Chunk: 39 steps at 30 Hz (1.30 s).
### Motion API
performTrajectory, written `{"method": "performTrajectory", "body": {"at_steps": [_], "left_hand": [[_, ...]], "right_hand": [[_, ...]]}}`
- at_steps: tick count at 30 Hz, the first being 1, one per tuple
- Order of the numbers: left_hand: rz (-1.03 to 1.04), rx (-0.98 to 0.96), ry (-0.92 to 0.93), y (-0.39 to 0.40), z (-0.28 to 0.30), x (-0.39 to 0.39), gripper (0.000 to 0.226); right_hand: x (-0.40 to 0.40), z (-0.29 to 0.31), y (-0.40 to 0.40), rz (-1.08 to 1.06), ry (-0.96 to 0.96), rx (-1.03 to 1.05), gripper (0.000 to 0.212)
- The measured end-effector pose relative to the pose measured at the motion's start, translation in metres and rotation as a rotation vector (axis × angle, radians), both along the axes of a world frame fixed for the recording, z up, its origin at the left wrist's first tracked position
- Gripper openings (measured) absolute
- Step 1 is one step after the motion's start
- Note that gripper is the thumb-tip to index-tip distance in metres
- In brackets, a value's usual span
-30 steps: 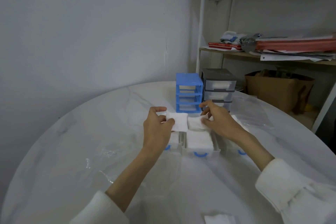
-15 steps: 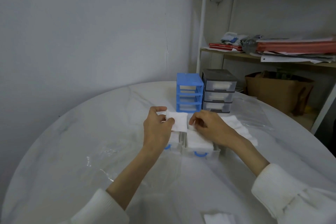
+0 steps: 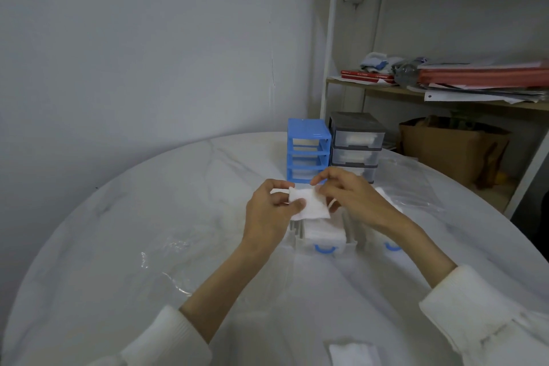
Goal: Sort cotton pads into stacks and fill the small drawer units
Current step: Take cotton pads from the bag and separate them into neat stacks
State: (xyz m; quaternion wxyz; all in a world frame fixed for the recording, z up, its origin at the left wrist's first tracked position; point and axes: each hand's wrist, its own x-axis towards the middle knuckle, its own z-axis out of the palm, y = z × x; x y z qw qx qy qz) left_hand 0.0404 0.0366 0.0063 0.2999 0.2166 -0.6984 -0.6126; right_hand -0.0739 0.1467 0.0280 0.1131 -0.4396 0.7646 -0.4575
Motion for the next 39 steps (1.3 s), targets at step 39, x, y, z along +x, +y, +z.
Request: {"method": "performTrajectory", "body": {"at_steps": [39], "left_hand": [[-0.038,-0.823,-0.248,0.01,-0.018,-0.004,0.018]], "right_hand": [[0.012,-0.016,0.039,-0.003,0.37,0.28,0.016]]}}
